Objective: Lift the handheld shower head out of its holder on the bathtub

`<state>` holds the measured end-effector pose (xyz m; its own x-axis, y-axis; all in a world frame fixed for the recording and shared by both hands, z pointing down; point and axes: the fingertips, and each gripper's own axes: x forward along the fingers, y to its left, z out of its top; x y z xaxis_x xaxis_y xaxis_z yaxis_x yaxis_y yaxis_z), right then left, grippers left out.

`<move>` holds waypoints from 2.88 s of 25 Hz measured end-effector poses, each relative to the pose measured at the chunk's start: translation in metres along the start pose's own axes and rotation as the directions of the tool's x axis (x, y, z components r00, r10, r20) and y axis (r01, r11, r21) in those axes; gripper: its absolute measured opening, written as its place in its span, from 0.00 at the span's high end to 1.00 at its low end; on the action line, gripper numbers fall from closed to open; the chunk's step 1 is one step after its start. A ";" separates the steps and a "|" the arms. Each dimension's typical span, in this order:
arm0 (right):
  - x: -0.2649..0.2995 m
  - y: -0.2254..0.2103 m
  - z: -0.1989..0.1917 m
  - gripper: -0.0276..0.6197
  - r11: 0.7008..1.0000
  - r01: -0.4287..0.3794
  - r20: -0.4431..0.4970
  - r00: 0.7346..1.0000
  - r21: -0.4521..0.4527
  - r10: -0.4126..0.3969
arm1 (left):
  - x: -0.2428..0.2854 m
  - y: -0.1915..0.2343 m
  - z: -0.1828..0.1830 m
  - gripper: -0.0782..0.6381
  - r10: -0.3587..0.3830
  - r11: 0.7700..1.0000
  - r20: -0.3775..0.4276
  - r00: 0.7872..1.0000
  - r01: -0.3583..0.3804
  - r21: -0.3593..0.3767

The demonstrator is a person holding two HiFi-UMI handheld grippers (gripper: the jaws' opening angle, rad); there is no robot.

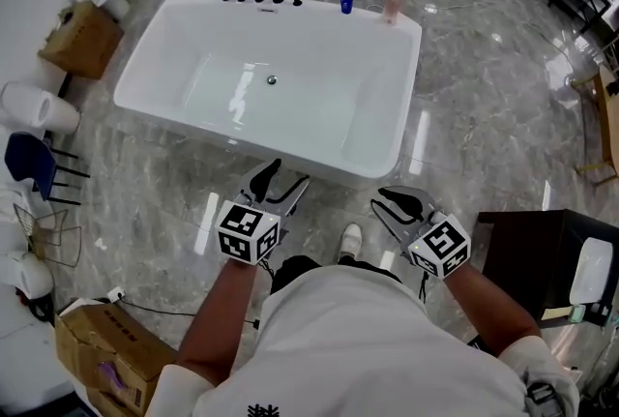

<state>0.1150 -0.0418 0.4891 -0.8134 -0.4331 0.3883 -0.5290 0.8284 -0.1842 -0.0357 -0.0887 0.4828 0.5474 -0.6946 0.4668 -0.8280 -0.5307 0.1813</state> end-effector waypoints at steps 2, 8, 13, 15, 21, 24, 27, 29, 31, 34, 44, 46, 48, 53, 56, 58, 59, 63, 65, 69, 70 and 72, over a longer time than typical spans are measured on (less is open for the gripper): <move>0.004 -0.022 0.002 0.79 1.000 0.009 0.002 1.000 0.007 -0.009 | 0.017 0.008 0.012 0.50 0.006 1.000 0.002 1.000 -0.006 0.005; 0.019 -0.065 0.017 0.79 0.999 0.049 0.032 0.998 0.021 -0.050 | 0.059 0.039 0.035 0.50 -0.002 1.000 -0.007 1.000 0.002 0.018; 0.038 -0.085 0.026 0.79 0.996 0.093 0.040 0.995 0.017 -0.094 | 0.098 0.087 0.051 0.50 -0.017 0.999 -0.010 1.000 0.018 0.031; 0.046 -0.095 0.032 0.79 0.992 0.129 0.039 0.991 0.013 -0.130 | 0.118 0.109 0.060 0.50 -0.032 0.999 -0.014 0.999 0.032 0.041; 0.080 -0.126 0.056 0.79 0.968 0.241 0.039 0.969 0.067 -0.244 | 0.172 0.186 0.096 0.50 -0.055 0.995 -0.030 0.998 0.057 0.086; 0.105 -0.137 0.067 0.79 0.953 0.284 0.033 0.957 0.102 -0.289 | 0.199 0.232 0.113 0.50 -0.053 0.994 -0.038 0.998 0.057 0.093; 0.132 -0.141 0.075 0.79 0.937 0.320 0.024 0.945 0.138 -0.326 | 0.224 0.277 0.125 0.50 -0.047 0.994 -0.048 0.998 0.051 0.097; 0.149 -0.144 0.077 0.79 0.924 0.346 0.013 0.936 0.162 -0.353 | 0.241 0.305 0.131 0.50 -0.048 0.993 -0.053 0.997 0.053 0.103; 0.163 -0.149 0.077 0.80 0.908 0.376 -0.001 0.924 0.187 -0.383 | 0.260 0.328 0.136 0.50 -0.055 0.992 -0.061 0.997 0.061 0.111; 0.180 -0.159 0.076 0.80 0.881 0.420 -0.029 0.905 0.220 -0.424 | 0.291 0.360 0.144 0.50 -0.061 0.989 -0.080 0.995 0.071 0.128; 0.206 -0.189 0.068 0.80 0.790 0.535 -0.133 0.843 0.298 -0.521 | 0.404 0.455 0.150 0.50 -0.019 0.989 -0.119 0.993 0.035 0.141; 0.213 -0.194 0.066 0.80 0.784 0.542 -0.152 0.840 0.303 -0.521 | 0.424 0.471 0.151 0.50 -0.009 0.991 -0.121 0.993 0.025 0.135; 0.219 -0.200 0.062 0.80 0.778 0.548 -0.169 0.836 0.307 -0.522 | 0.443 0.487 0.151 0.50 0.005 0.991 -0.122 0.992 0.011 0.130; 0.228 -0.211 0.050 0.80 0.752 0.573 -0.207 0.819 0.326 -0.535 | 0.486 0.519 0.144 0.50 0.032 0.992 -0.137 0.990 -0.015 0.122; 0.232 -0.221 0.042 0.80 0.727 0.593 -0.229 0.805 0.346 -0.548 | 0.514 0.541 0.143 0.50 0.046 0.992 -0.149 0.988 -0.028 0.122; 0.233 -0.226 0.034 0.80 0.702 0.610 -0.249 0.792 0.367 -0.558 | 0.532 0.553 0.143 0.50 0.052 0.991 -0.155 0.986 -0.032 0.128; 0.234 -0.227 0.029 0.80 0.691 0.617 -0.260 0.786 0.376 -0.560 | 0.541 0.558 0.143 0.50 0.055 0.991 -0.158 0.986 -0.034 0.132; 0.242 -0.229 0.012 0.80 0.672 0.625 -0.296 0.780 0.396 -0.551 | 0.576 0.579 0.142 0.50 0.077 0.987 -0.164 0.983 -0.052 0.152; 0.246 -0.232 0.003 0.80 0.663 0.628 -0.307 0.778 0.407 -0.549 | 0.591 0.589 0.141 0.50 0.091 0.984 -0.164 0.982 -0.063 0.165; 0.256 -0.238 -0.008 0.80 0.664 0.620 -0.324 0.784 0.417 -0.529 | 0.617 0.602 0.139 0.50 0.110 0.981 -0.166 0.980 -0.080 0.178; 0.259 -0.239 -0.010 0.80 0.667 0.616 -0.328 0.787 0.419 -0.522 | 0.624 0.605 0.139 0.50 0.114 0.980 -0.167 0.979 -0.083 0.179; 0.265 -0.239 -0.016 0.80 0.666 0.612 -0.335 0.791 0.426 -0.512 | 0.635 0.611 0.138 0.50 0.121 0.979 -0.169 0.978 -0.090 0.181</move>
<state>0.0300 -0.3488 0.6502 -0.2913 -0.6480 0.7038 -0.9533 0.1353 -0.2700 -0.1771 -0.9208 0.7701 0.4149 -0.6614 0.6248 -0.8378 -0.5456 -0.0212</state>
